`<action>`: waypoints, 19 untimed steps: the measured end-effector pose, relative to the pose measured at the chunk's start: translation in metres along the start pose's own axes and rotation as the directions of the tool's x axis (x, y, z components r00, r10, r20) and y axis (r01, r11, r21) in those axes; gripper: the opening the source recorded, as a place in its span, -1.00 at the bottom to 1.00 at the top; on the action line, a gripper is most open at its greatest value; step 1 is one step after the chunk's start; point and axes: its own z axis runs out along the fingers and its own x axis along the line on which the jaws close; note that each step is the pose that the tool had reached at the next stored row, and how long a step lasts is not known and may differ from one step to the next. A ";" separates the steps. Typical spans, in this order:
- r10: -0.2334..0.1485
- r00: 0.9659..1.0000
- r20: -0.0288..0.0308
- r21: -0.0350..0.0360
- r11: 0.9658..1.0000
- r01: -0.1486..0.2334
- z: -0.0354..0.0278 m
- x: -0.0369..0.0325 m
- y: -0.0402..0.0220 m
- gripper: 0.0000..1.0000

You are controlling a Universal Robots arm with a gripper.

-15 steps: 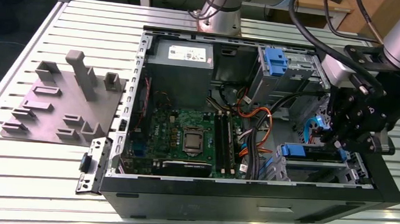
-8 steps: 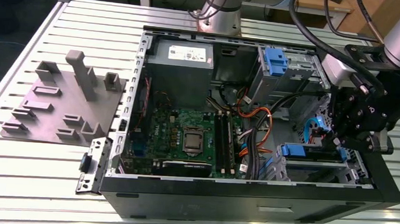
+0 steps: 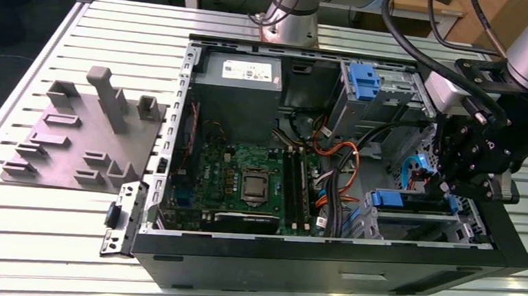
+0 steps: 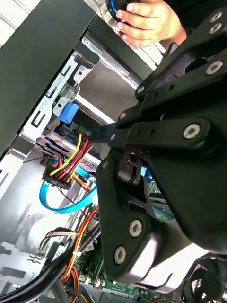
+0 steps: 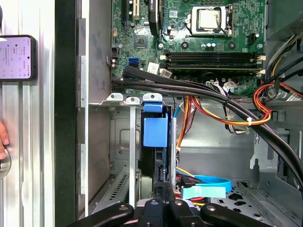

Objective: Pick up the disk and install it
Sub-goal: 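Insert the second disk wire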

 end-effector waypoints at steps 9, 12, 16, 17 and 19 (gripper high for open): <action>0.000 1.000 0.000 0.000 1.000 0.000 0.0000 0.0002 0.0000 -0.79; 0.000 1.000 0.000 0.000 1.000 0.000 -0.0007 0.0007 0.0003 -0.79; 0.000 1.000 0.000 0.000 1.000 0.000 -0.0101 0.0012 0.0003 -0.79; 0.000 1.000 0.000 0.000 1.000 0.000 -0.0120 0.0014 0.0003 -0.79; 0.000 1.000 0.000 0.000 1.000 0.000 -0.0160 0.0016 0.0008 -0.79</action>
